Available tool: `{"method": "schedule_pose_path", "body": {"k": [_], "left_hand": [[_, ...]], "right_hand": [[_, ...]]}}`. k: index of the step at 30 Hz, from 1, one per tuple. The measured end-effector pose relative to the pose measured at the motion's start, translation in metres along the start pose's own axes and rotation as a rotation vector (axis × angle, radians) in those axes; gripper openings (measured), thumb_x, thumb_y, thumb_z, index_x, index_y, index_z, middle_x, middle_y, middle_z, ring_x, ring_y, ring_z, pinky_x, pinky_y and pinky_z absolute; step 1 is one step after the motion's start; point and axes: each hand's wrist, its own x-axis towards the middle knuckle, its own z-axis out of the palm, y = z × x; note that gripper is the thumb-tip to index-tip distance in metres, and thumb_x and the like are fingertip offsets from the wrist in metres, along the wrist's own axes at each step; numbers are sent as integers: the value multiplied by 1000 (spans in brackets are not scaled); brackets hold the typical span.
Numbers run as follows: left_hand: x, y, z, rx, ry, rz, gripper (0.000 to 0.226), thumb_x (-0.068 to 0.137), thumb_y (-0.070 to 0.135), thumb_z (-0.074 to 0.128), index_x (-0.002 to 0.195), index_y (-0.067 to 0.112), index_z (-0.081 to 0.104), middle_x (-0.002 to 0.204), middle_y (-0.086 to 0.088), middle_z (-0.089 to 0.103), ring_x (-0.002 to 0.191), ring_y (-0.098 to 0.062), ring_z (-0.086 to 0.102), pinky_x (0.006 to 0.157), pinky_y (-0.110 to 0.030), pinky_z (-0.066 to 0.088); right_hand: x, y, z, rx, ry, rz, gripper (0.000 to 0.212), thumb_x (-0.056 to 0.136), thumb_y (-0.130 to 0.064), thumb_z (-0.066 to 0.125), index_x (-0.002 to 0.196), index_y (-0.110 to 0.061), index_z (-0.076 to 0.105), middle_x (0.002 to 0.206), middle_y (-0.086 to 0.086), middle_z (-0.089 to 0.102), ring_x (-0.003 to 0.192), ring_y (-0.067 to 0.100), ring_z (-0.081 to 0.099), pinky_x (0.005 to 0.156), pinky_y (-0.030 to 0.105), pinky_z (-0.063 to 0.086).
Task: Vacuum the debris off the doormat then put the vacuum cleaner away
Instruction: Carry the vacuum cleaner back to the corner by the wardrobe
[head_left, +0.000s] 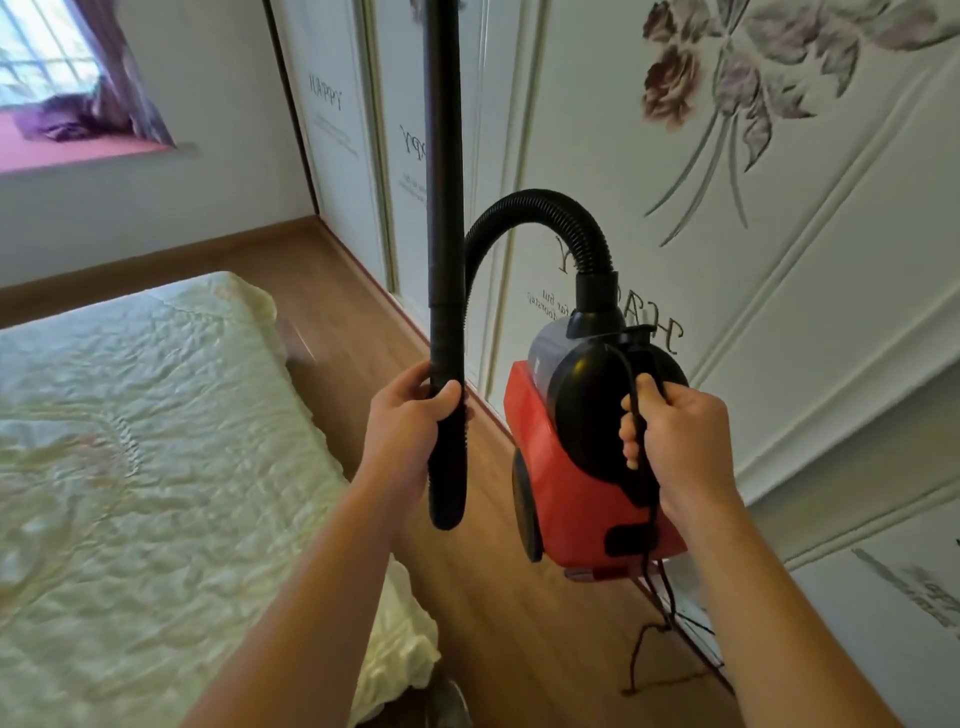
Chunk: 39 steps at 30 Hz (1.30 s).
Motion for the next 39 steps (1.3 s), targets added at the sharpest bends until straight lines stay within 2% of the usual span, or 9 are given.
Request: {"method": "schedule_pose_path", "body": {"k": [4, 9, 13, 22, 27, 29, 33, 39], "left_hand": [[60, 6, -3, 11, 34, -20, 28, 98, 8, 64, 122, 21, 69, 99, -9, 74, 101, -35, 72, 96, -51, 58], [115, 28, -13, -15, 120, -29, 24, 98, 7, 62, 118, 18, 70, 97, -9, 73, 98, -35, 72, 98, -54, 56], [157, 45, -23, -36, 179, 0, 26, 99, 7, 60, 122, 17, 67, 102, -11, 72, 100, -35, 71, 98, -52, 56], [269, 78, -20, -72, 364, 77, 29, 98, 2, 59, 124, 12, 67, 92, -9, 71, 86, -27, 70, 87, -43, 58], [318, 98, -23, -89, 472, 103, 28, 98, 2, 58, 120, 15, 70, 93, -10, 72, 89, -29, 69, 93, -48, 57], [333, 105, -28, -91, 503, 105, 30, 99, 3, 58, 123, 18, 69, 96, -9, 73, 92, -30, 70, 94, -48, 57], [362, 116, -44, -108, 539, 116, 33, 99, 3, 58, 127, 18, 68, 98, -9, 74, 94, -29, 71, 96, -48, 57], [432, 133, -82, -163, 565, 113, 33, 99, 1, 58, 127, 15, 68, 94, -7, 74, 88, -25, 72, 92, -44, 58]], "right_hand": [[54, -9, 36, -14, -39, 6, 37, 104, -24, 51, 75, -5, 66, 51, 4, 57, 43, 16, 49, 40, 28, 42], [116, -24, 78, -8, -90, 3, 37, 104, -24, 51, 75, -7, 66, 52, 4, 57, 44, 16, 49, 42, 29, 42], [166, -32, 120, -1, -162, -17, 36, 104, -24, 52, 75, -8, 66, 53, 4, 57, 44, 16, 49, 42, 29, 42], [290, -43, 210, 77, -370, -2, 36, 104, -21, 52, 76, -4, 66, 53, 6, 55, 43, 16, 47, 41, 28, 41], [351, -53, 261, 84, -495, -16, 37, 104, -21, 53, 76, 1, 65, 52, 6, 54, 44, 18, 46, 43, 30, 40], [368, -56, 280, 83, -519, -33, 38, 104, -20, 53, 76, 3, 64, 52, 5, 54, 44, 19, 45, 43, 30, 40], [399, -69, 323, 75, -559, -55, 38, 104, -21, 52, 72, -4, 64, 51, 4, 54, 44, 19, 46, 43, 30, 41], [442, -81, 400, 61, -574, -47, 37, 104, -20, 53, 72, -4, 64, 51, 5, 54, 44, 18, 46, 42, 30, 41]]}}
